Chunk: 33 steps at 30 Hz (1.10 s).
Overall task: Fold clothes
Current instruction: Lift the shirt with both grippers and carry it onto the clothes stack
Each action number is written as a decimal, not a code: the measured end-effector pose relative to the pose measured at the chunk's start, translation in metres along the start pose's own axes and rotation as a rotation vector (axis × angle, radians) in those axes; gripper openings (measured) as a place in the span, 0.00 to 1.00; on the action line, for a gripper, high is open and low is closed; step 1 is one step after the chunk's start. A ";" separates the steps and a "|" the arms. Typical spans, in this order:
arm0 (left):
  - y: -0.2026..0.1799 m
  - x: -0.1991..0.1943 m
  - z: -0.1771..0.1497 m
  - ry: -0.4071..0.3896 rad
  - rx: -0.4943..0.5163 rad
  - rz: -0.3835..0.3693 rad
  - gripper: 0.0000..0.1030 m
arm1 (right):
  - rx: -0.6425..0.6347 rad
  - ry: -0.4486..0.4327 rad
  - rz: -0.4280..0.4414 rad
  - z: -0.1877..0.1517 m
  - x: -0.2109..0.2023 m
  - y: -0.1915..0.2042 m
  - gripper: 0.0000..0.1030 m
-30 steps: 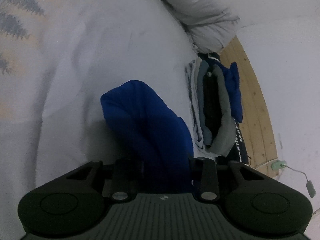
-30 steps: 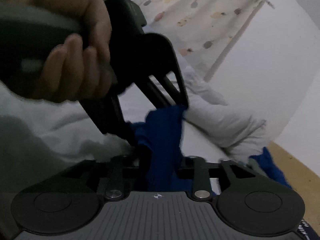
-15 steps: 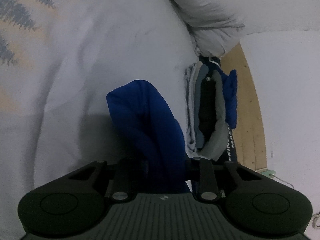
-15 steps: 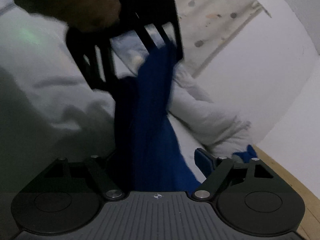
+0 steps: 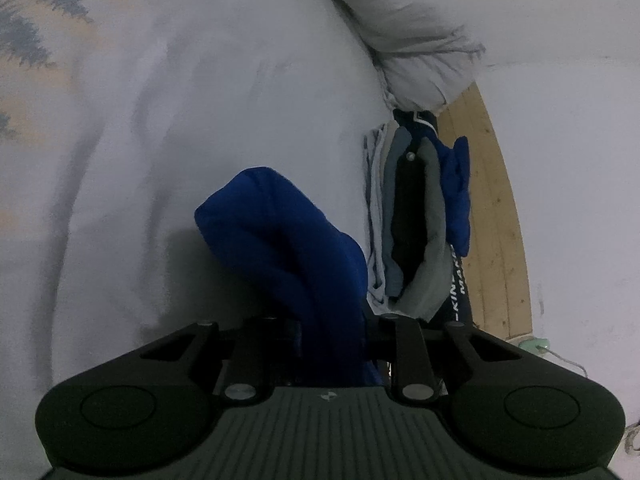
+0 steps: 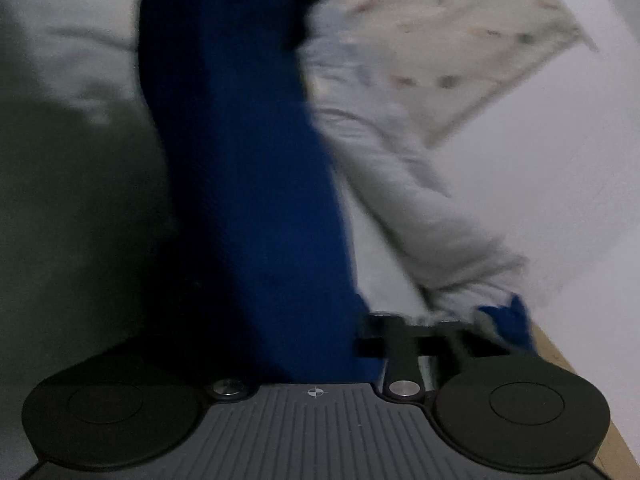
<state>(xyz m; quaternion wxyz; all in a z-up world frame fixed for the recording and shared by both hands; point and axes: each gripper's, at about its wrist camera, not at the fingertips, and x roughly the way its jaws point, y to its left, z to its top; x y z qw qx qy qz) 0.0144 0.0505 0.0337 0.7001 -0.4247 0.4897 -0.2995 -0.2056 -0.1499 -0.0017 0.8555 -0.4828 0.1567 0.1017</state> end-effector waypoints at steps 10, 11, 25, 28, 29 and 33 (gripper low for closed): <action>-0.085 0.011 -0.003 -0.043 0.188 -0.072 0.25 | -0.059 -0.039 -0.090 0.000 -0.028 -0.075 0.20; -0.095 0.016 -0.002 -0.040 0.208 -0.077 0.25 | -0.068 -0.040 -0.107 -0.003 -0.030 -0.085 0.20; -0.228 0.191 0.016 0.024 0.540 -0.183 0.25 | -0.162 0.073 -0.419 -0.114 0.030 -0.268 0.21; -0.224 0.246 0.023 0.040 0.582 -0.172 0.25 | -0.179 0.109 -0.481 -0.153 0.064 -0.284 0.21; -0.218 0.260 0.025 0.042 0.595 -0.164 0.25 | -0.188 0.122 -0.495 -0.165 0.076 -0.284 0.21; -0.179 0.305 0.030 0.049 0.608 -0.097 0.25 | -0.235 0.154 -0.516 -0.214 0.131 -0.255 0.21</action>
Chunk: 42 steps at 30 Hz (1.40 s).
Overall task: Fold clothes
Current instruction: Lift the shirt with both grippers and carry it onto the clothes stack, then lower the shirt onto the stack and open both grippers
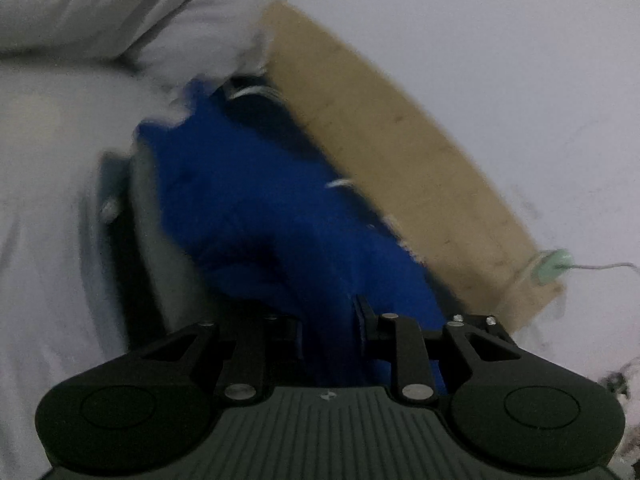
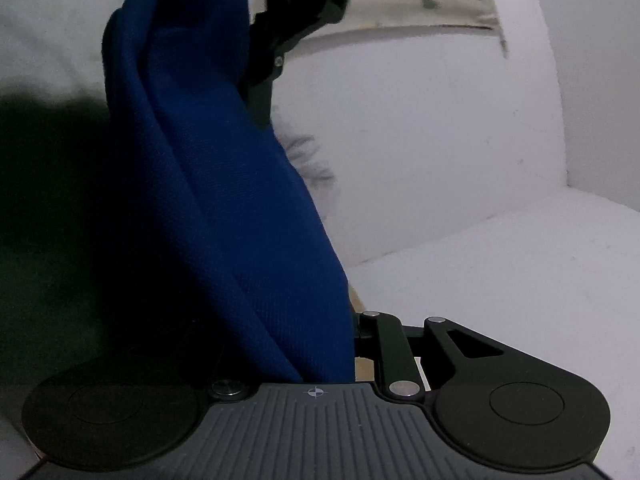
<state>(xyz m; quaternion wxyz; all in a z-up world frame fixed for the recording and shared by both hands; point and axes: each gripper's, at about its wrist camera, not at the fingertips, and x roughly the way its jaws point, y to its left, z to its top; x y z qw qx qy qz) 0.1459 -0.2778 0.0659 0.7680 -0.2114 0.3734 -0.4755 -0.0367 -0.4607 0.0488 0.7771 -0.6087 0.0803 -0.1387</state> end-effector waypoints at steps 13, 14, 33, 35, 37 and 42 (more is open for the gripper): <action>0.023 0.017 -0.014 0.020 -0.001 0.000 0.29 | -0.013 0.012 0.049 -0.014 -0.004 0.070 0.39; 0.021 0.016 -0.014 0.023 -0.001 0.004 0.30 | -0.014 0.013 0.049 -0.015 -0.005 0.069 0.45; -0.004 -0.048 -0.009 -0.118 0.048 0.290 0.95 | 0.292 0.234 0.404 -0.023 -0.075 -0.058 0.88; -0.013 -0.059 -0.005 -0.143 0.070 0.291 0.95 | 0.392 0.239 0.429 -0.014 -0.066 -0.091 0.89; -0.026 -0.063 -0.003 -0.163 0.110 0.288 0.96 | 0.515 0.227 0.450 -0.023 -0.080 -0.111 0.89; -0.064 -0.036 0.000 -0.179 0.247 0.242 0.97 | 0.851 0.148 0.448 -0.036 -0.058 -0.150 0.92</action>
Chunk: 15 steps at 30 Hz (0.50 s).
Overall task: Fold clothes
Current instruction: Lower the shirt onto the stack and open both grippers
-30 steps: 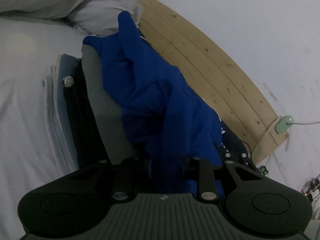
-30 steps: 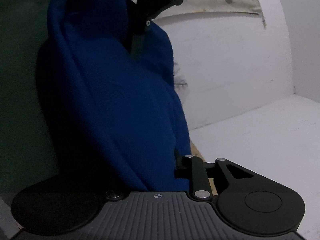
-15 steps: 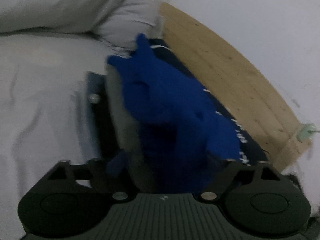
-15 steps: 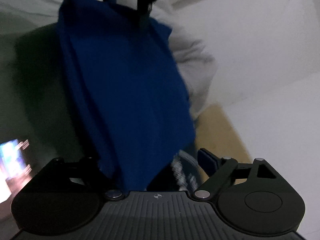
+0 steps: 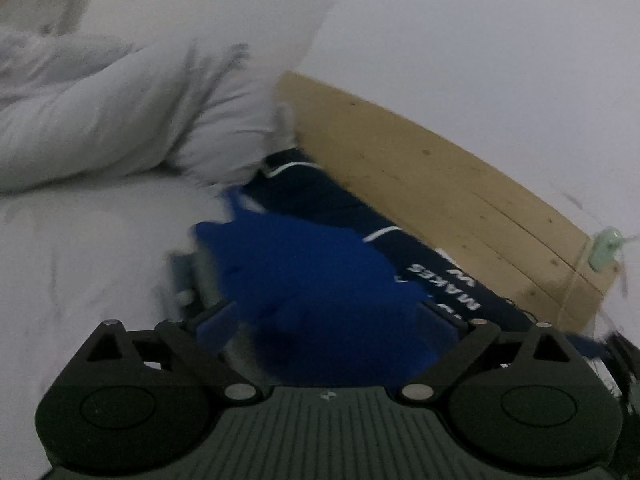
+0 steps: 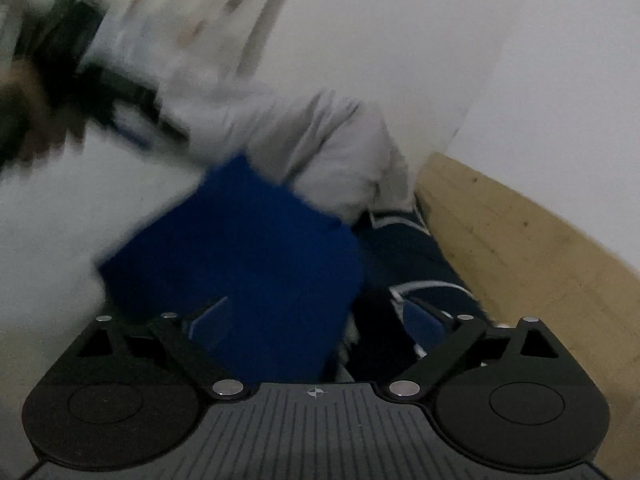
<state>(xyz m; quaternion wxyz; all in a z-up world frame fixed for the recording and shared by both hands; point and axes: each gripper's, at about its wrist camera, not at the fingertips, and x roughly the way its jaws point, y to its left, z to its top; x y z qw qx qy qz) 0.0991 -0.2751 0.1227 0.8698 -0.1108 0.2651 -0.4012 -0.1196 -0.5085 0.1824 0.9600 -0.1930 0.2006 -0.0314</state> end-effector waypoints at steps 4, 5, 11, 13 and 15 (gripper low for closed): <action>-0.023 0.032 -0.007 -0.004 0.067 -0.023 0.81 | 0.225 -0.026 0.006 0.005 0.042 -0.034 0.19; -0.025 0.043 -0.009 0.000 0.081 -0.005 0.67 | 0.260 -0.020 0.007 0.004 0.057 -0.039 0.14; -0.023 0.084 -0.035 -0.035 0.185 0.124 0.33 | 0.407 0.005 -0.003 -0.018 0.127 -0.041 0.14; -0.023 0.093 -0.044 -0.069 0.230 0.171 0.31 | 0.440 0.015 -0.016 -0.030 0.150 -0.037 0.14; -0.025 0.101 -0.054 -0.110 0.280 0.207 0.31 | 0.469 -0.001 -0.037 -0.042 0.165 -0.034 0.14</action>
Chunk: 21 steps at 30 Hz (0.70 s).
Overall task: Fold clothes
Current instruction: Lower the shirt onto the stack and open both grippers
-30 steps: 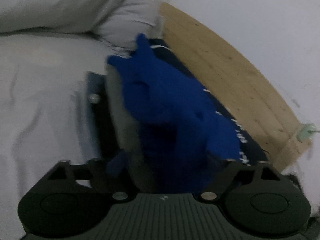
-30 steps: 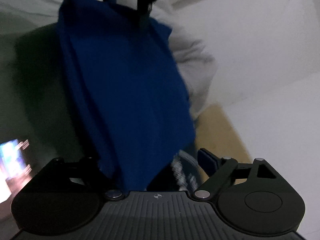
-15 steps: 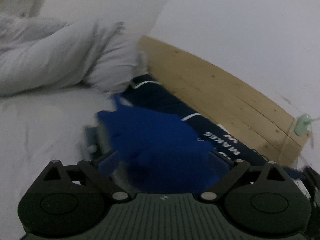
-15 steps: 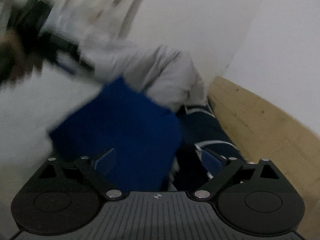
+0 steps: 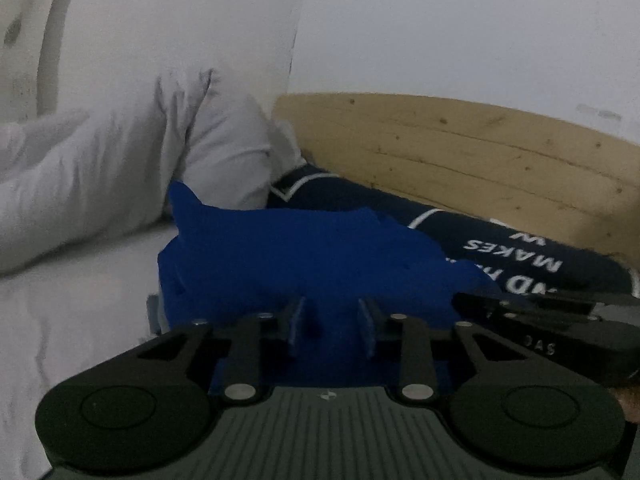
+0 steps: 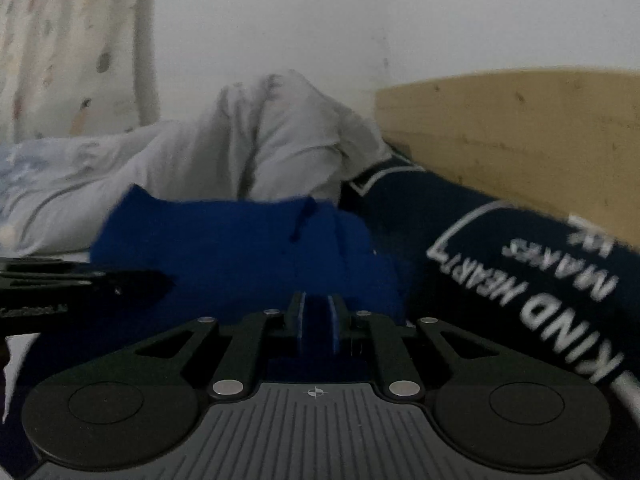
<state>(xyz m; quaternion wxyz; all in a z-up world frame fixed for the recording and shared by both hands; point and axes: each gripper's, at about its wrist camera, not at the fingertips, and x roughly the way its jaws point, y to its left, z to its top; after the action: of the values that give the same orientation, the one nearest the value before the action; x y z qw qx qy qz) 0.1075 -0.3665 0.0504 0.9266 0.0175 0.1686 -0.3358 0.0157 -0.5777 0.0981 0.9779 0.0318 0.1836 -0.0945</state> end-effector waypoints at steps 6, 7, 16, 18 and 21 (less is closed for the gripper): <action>-0.014 0.005 -0.032 -0.127 0.103 0.058 0.31 | 0.025 -0.090 -0.065 -0.032 0.022 0.001 0.16; -0.016 0.004 -0.034 -0.132 0.115 0.063 0.31 | -0.001 -0.096 -0.082 -0.034 0.024 0.005 0.16; -0.021 -0.021 -0.005 -0.037 0.090 -0.011 0.68 | -0.029 -0.073 -0.199 -0.011 0.006 0.009 0.66; -0.022 -0.042 0.006 -0.029 0.073 -0.031 0.86 | 0.003 -0.086 -0.170 0.001 -0.014 0.006 0.68; -0.020 -0.077 0.020 -0.017 0.043 -0.004 0.93 | 0.015 -0.111 -0.136 0.019 -0.051 0.013 0.89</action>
<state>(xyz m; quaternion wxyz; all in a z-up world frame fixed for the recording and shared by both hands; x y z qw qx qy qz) 0.0456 -0.3372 0.0956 0.9267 0.0341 0.1538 -0.3413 -0.0218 -0.5584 0.1352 0.9776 0.0213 0.1302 -0.1637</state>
